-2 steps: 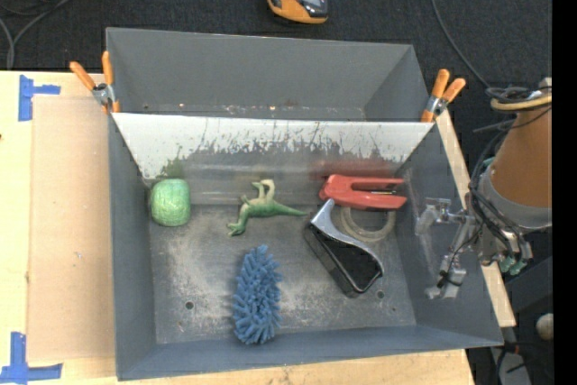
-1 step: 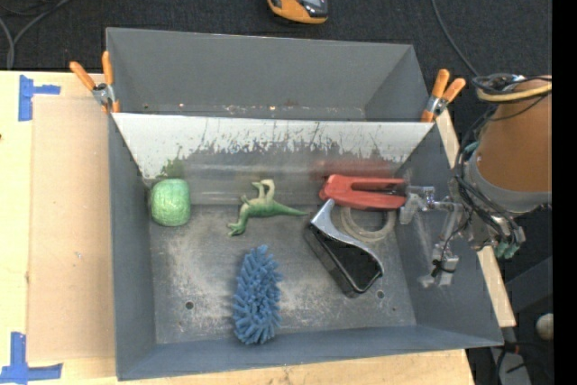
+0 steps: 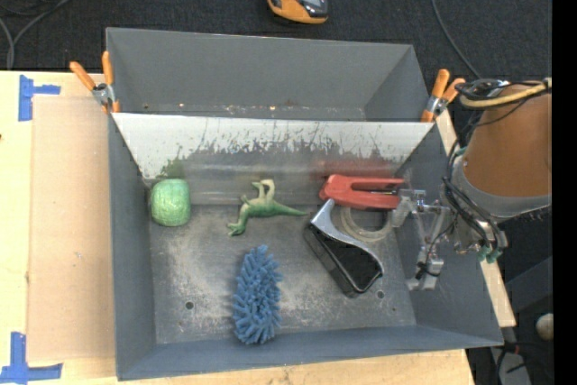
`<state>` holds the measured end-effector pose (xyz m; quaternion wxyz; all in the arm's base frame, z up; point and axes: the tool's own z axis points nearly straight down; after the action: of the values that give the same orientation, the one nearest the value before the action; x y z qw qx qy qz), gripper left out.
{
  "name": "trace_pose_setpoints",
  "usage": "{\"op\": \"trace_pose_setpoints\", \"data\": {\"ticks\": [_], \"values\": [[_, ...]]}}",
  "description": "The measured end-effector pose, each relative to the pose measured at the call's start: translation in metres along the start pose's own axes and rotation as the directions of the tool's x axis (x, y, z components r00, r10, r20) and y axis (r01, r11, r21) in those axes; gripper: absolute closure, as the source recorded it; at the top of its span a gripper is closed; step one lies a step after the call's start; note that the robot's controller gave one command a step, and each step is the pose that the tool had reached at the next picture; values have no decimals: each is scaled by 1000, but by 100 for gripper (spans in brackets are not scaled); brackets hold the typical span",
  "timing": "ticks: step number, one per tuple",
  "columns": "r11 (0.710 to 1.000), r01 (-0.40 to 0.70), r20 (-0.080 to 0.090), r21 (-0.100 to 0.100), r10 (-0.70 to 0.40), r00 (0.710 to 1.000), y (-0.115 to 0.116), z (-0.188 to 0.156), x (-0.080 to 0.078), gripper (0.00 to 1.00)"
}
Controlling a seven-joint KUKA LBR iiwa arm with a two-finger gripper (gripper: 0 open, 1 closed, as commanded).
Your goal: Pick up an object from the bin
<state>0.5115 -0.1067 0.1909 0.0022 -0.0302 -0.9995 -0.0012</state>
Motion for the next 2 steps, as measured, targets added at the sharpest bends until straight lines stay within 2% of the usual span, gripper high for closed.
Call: {"op": "trace_pose_setpoints", "data": {"ticks": [1, 2], "values": [[1000, 6, -3, 0, -6, 1000, 22, 74, 10, 0], [1000, -15, 14, 1, 15, 1000, 39, 47, -4, 0]]}}
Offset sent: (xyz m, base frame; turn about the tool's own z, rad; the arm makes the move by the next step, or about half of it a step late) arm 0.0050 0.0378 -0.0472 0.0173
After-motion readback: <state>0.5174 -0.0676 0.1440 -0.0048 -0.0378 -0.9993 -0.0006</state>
